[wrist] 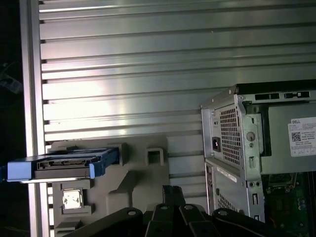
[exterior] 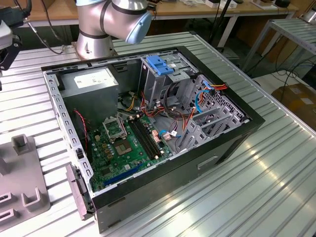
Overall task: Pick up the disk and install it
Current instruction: 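Reach for the disk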
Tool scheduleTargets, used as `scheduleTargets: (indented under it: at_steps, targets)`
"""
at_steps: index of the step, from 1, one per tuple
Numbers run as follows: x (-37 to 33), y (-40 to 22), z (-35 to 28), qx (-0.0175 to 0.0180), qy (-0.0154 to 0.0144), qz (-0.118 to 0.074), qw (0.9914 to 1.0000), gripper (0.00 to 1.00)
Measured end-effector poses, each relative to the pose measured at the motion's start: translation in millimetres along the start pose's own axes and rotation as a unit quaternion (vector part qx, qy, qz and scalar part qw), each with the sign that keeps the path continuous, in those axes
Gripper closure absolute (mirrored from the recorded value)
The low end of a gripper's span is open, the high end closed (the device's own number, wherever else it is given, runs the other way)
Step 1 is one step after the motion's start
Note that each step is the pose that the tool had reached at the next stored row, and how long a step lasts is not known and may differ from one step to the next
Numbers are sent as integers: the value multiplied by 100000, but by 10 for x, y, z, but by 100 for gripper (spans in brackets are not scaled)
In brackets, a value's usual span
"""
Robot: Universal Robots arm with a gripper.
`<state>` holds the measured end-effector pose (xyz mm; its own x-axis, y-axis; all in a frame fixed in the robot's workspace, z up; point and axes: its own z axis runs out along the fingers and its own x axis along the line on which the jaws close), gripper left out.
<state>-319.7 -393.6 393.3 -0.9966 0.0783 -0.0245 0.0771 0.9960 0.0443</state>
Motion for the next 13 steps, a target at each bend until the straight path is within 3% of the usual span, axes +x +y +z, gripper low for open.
scheduleTargets:
  at_steps: [4,13]
  targets:
    - [102,-4,-2,0,2,17,100000,90]
    - [256,-9,-4,-2,-6,58,100000,90]
